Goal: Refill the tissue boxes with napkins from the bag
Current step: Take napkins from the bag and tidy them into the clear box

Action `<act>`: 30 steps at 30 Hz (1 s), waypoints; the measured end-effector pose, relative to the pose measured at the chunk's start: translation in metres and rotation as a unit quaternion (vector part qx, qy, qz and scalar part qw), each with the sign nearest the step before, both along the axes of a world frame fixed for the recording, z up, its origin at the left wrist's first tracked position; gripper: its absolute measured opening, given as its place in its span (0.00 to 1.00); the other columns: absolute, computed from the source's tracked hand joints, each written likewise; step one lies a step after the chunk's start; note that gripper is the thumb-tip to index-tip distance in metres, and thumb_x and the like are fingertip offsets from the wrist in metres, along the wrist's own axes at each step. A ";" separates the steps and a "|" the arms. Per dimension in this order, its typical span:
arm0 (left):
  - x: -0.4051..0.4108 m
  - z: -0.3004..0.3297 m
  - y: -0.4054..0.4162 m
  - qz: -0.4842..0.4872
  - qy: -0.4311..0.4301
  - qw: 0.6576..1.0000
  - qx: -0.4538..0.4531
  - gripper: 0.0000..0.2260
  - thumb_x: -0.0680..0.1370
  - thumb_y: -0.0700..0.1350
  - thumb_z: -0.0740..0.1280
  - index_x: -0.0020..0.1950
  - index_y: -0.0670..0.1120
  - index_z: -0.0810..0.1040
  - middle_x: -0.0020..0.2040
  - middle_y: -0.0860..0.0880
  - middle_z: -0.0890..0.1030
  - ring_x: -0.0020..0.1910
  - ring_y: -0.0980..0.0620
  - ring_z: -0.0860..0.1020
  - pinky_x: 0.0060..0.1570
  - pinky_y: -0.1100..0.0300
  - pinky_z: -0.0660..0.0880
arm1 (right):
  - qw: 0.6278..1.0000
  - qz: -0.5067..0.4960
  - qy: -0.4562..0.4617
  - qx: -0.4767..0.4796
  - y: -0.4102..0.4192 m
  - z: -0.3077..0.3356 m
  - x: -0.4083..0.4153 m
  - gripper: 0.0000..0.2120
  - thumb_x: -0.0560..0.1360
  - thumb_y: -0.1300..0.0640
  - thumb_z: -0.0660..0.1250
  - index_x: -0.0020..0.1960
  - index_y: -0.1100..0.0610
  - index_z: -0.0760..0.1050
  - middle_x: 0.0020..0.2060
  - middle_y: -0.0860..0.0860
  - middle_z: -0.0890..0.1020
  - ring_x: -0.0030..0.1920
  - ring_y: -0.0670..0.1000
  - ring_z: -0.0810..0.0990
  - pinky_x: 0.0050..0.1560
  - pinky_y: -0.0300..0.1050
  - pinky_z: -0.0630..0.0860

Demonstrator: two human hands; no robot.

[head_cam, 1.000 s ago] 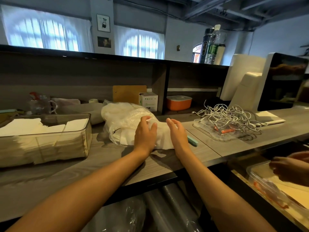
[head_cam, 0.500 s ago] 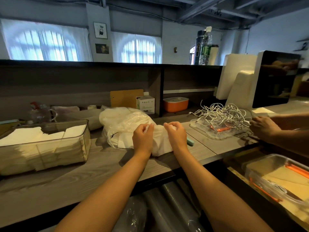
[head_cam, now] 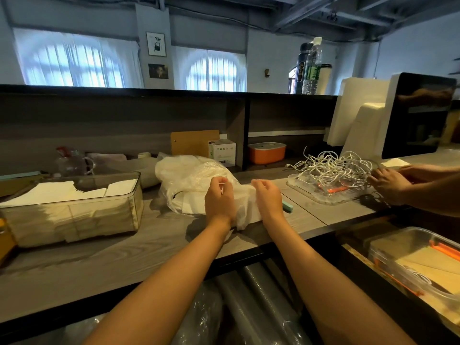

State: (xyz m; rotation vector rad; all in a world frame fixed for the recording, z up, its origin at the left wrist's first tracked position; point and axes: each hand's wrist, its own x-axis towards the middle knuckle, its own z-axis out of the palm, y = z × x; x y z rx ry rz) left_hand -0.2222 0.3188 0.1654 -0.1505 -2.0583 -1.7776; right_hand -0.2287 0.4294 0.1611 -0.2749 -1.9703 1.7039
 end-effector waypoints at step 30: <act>0.012 0.009 -0.017 -0.223 0.041 0.931 -0.288 0.23 0.84 0.56 0.54 0.78 0.49 0.63 0.77 0.51 0.64 0.75 0.55 0.62 0.65 0.63 0.55 | 0.998 -0.059 -0.008 0.029 0.004 0.003 -0.005 0.17 0.82 0.50 0.58 0.48 0.60 0.79 0.39 0.52 0.80 0.41 0.49 0.76 0.35 0.40 0.67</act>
